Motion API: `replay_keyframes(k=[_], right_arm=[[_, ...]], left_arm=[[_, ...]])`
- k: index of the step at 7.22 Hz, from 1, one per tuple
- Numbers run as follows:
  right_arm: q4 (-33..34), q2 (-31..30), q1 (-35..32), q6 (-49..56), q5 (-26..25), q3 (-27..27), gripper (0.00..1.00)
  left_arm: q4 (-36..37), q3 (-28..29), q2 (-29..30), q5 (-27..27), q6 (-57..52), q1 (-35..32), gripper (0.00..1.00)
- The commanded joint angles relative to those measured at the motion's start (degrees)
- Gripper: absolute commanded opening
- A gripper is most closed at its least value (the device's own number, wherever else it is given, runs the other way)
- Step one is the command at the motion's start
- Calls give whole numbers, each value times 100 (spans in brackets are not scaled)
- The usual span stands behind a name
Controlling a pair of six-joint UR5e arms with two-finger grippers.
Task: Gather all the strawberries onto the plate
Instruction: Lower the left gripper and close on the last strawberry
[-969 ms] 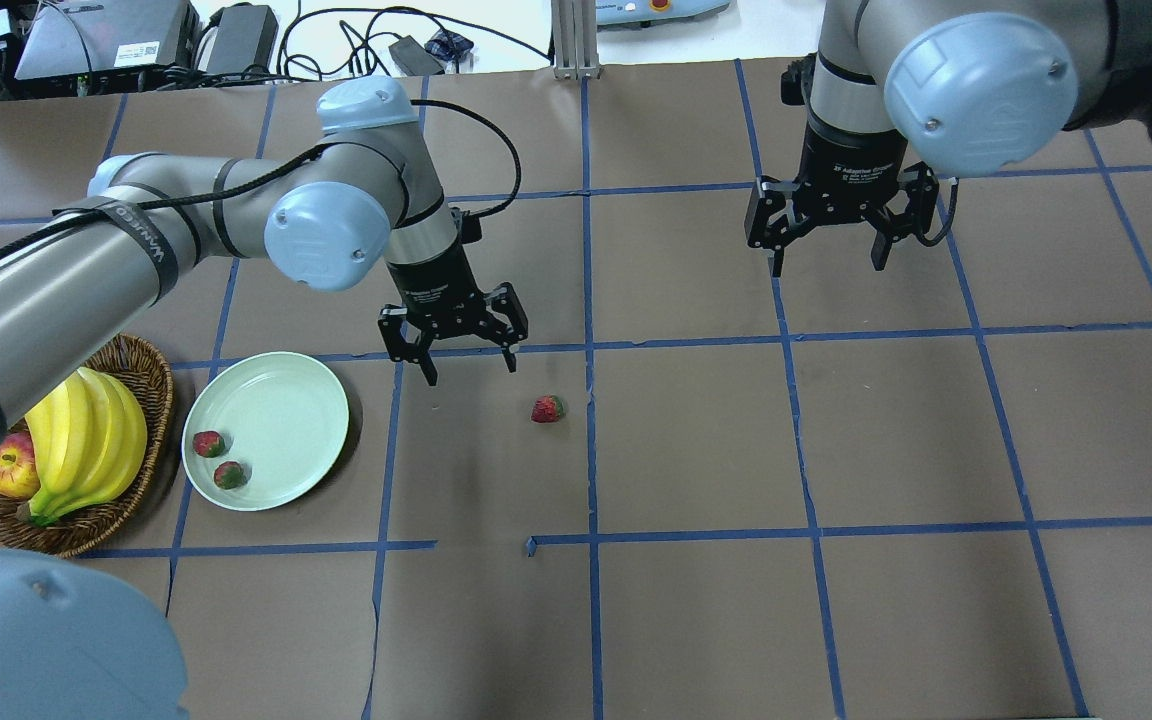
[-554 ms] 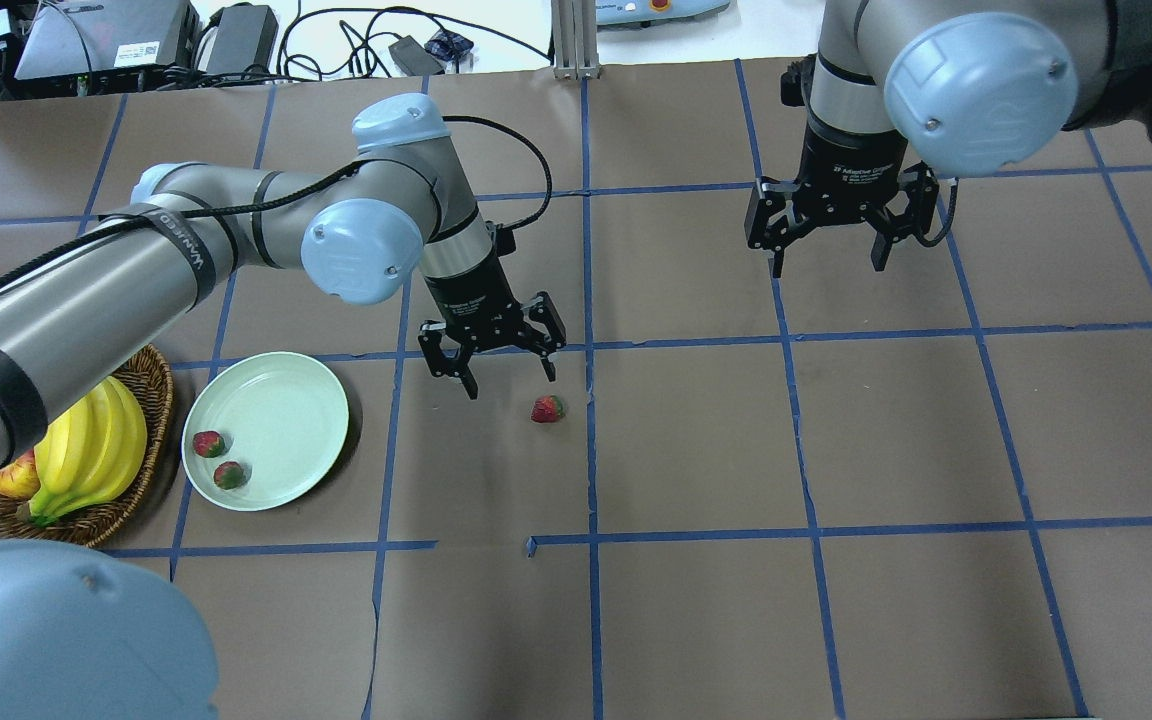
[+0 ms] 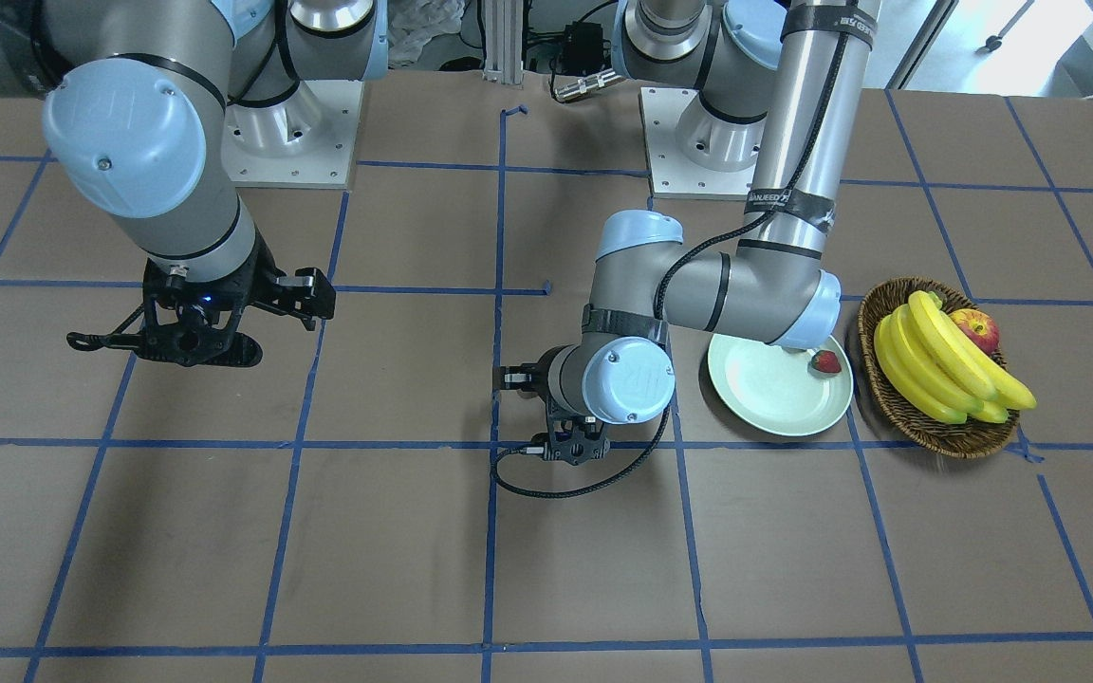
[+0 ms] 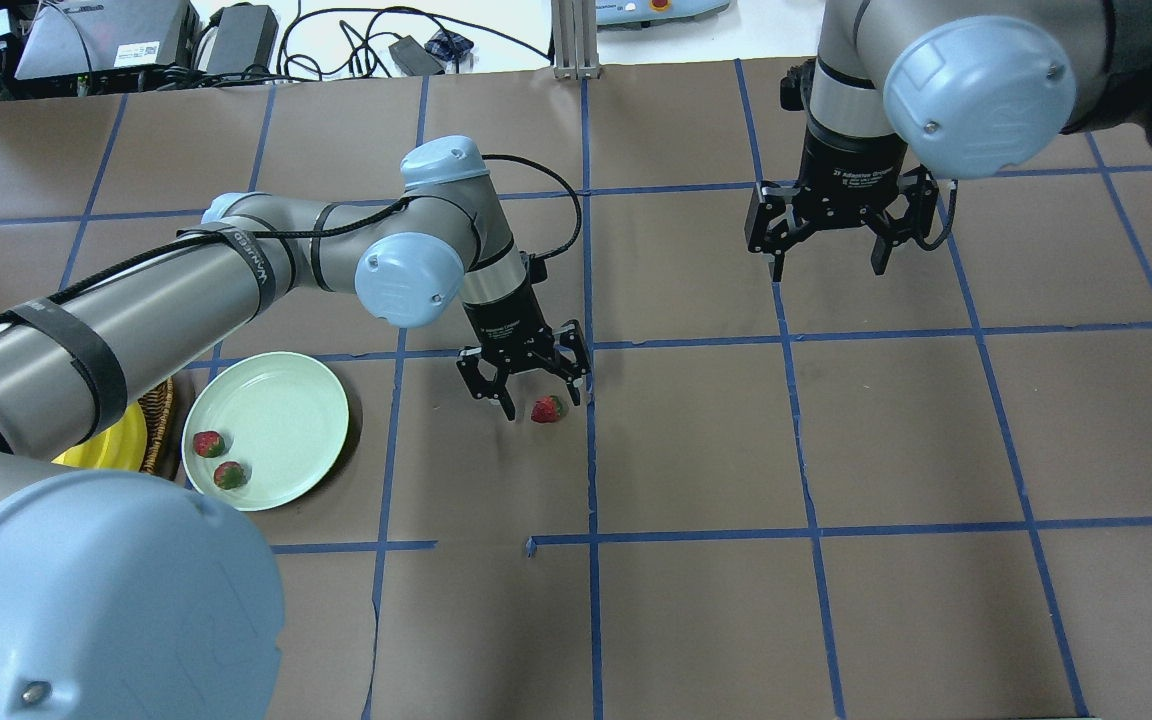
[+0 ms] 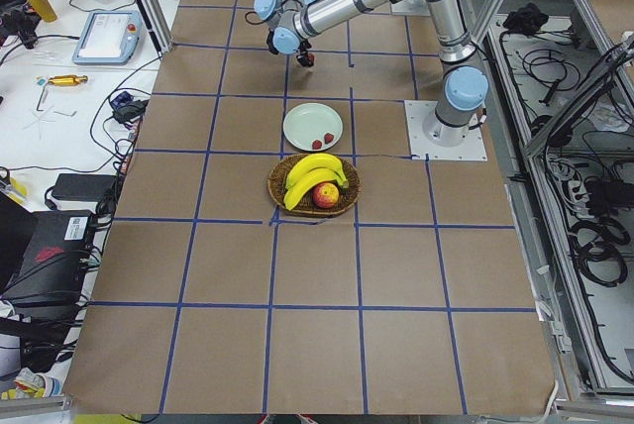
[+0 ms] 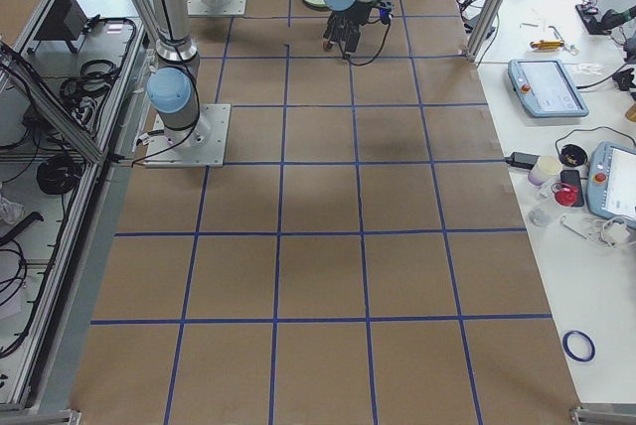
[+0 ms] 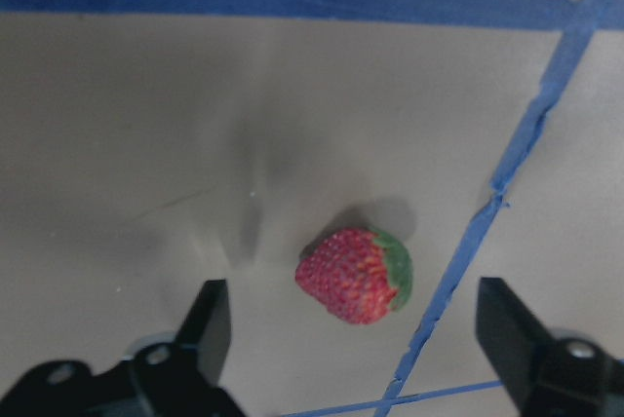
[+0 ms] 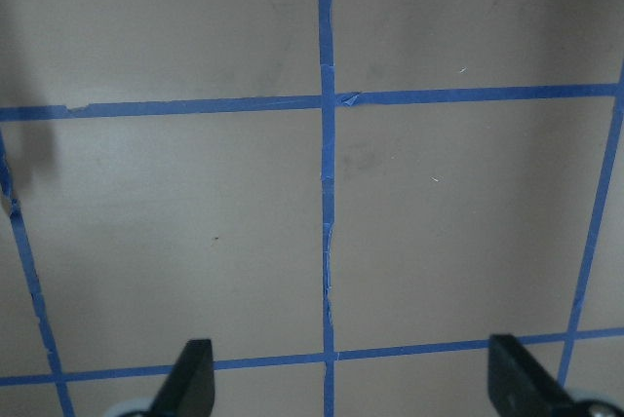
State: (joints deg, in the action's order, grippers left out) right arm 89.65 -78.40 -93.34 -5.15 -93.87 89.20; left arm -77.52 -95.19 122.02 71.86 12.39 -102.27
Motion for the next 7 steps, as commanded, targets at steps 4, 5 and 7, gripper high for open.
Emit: replay_keyframes(k=[4,5,7], right_arm=[[-9,0,0,14,0,9,100],[0,0,0,14,-9,1,100],[18,0,8,23,-9,1,100]], left_arm=[[8,53,-133,108,-53,-21,0],[0,96,-204,274,-79,5,0],[-228,350,-389,783,-192,240,0]])
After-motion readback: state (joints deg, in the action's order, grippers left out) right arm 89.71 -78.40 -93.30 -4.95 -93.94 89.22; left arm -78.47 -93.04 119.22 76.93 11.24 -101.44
